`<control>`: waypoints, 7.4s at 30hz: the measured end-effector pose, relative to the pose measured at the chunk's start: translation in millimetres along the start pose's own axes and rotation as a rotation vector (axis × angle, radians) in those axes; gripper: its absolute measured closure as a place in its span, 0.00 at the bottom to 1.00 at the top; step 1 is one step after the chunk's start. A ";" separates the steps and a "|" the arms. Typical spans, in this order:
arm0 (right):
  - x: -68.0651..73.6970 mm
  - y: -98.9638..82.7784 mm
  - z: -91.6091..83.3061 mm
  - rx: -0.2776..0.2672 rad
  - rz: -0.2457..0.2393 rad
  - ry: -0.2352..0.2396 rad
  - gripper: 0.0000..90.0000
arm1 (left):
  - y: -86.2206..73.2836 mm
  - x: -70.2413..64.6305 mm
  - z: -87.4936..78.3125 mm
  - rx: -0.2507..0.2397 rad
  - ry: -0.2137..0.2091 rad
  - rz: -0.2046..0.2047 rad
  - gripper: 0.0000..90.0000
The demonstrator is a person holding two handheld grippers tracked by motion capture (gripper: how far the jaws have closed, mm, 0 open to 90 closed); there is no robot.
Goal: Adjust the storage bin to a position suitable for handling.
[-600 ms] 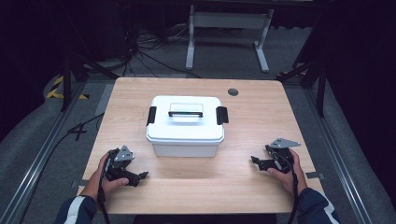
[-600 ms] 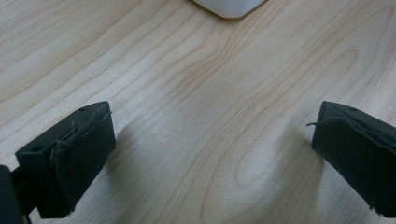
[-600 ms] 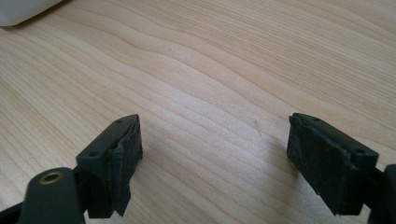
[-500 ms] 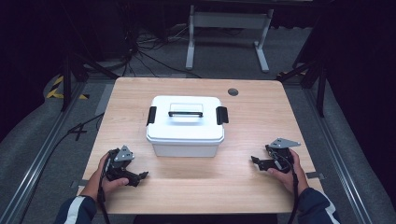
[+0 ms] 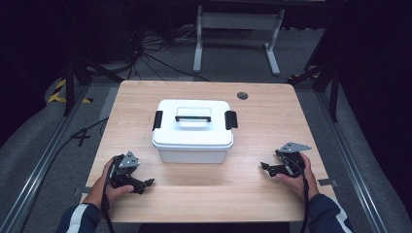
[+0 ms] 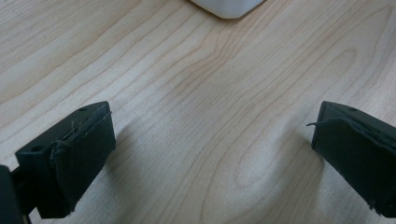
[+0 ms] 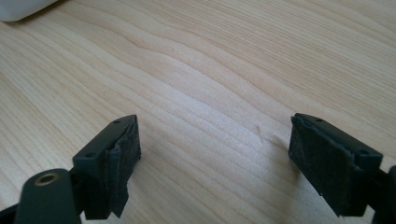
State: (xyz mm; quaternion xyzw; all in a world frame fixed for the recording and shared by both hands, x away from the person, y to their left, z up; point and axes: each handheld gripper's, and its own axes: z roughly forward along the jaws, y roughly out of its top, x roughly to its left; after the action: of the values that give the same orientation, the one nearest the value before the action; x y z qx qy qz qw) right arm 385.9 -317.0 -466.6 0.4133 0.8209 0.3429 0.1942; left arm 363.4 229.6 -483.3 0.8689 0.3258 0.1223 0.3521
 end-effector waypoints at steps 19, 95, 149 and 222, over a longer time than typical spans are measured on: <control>8.4 29.3 -30.0 -0.029 -0.124 0.084 0.38 | -0.2 -0.9 -0.2 -0.003 0.011 -0.004 0.00; 111.3 259.5 -22.7 0.064 -0.699 0.206 0.54 | -19.0 -9.2 -17.2 0.003 0.055 -0.065 0.01; 150.4 294.1 -18.2 0.069 -0.960 0.205 0.94 | -34.5 -13.9 -31.7 0.003 0.098 -0.101 0.01; -45.5 170.1 -94.1 0.104 -0.548 -0.033 0.94 | -34.5 -12.4 -31.0 -0.003 0.101 -0.085 0.01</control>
State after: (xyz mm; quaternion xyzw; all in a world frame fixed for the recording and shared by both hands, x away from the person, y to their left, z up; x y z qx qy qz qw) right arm 448.5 -319.8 -277.0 0.1909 0.9153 0.2283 0.2715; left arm 323.8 256.6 -484.6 0.8466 0.3793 0.1514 0.3414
